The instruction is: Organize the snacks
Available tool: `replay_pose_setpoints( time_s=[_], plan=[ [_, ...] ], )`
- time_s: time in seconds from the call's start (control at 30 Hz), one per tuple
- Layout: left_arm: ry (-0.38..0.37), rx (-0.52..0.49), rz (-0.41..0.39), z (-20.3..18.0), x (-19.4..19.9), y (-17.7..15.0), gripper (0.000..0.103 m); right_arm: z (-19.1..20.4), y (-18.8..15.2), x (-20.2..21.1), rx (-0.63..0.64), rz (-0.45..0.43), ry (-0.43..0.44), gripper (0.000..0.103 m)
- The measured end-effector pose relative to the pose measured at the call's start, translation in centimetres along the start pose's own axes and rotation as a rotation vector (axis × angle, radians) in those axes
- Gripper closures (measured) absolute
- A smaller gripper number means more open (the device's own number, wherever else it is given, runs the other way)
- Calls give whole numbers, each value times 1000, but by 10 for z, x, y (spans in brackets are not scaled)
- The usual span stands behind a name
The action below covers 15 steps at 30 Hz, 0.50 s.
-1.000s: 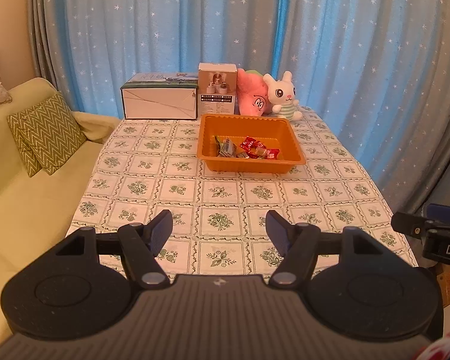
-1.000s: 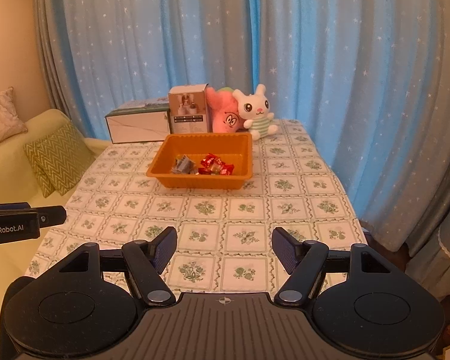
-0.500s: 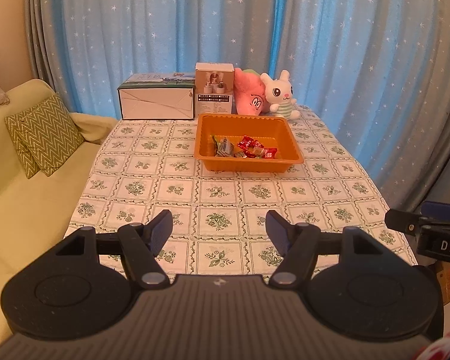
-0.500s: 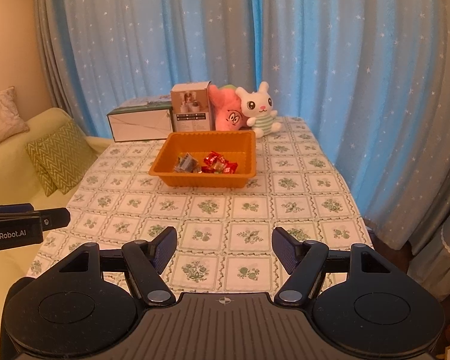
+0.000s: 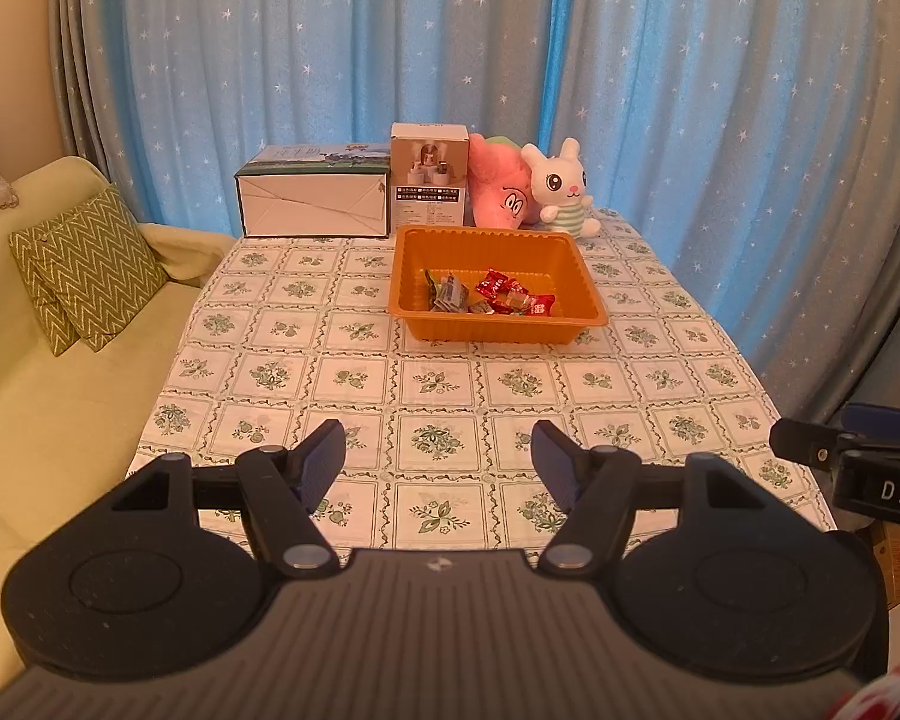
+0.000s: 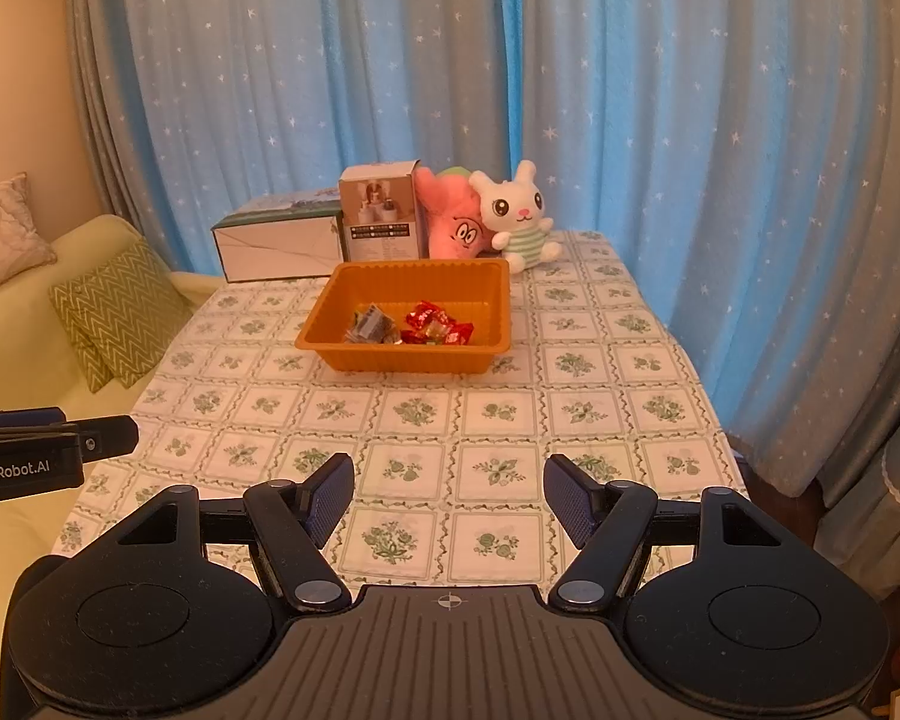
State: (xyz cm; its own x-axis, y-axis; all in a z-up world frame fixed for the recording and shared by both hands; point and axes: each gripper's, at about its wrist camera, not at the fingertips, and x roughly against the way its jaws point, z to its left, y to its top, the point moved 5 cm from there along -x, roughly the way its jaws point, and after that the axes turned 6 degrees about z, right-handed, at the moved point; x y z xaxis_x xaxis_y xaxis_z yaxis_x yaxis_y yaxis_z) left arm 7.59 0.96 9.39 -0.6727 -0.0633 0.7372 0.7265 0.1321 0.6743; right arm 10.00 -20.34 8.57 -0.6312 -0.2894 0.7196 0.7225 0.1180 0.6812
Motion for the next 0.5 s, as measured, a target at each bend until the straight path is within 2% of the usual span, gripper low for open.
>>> replay_pose_setpoints(
  time_s=[0.5],
  plan=[
    [1, 0, 2, 0, 0, 1, 37, 0, 0, -2, -4, 1, -3, 33]
  ],
)
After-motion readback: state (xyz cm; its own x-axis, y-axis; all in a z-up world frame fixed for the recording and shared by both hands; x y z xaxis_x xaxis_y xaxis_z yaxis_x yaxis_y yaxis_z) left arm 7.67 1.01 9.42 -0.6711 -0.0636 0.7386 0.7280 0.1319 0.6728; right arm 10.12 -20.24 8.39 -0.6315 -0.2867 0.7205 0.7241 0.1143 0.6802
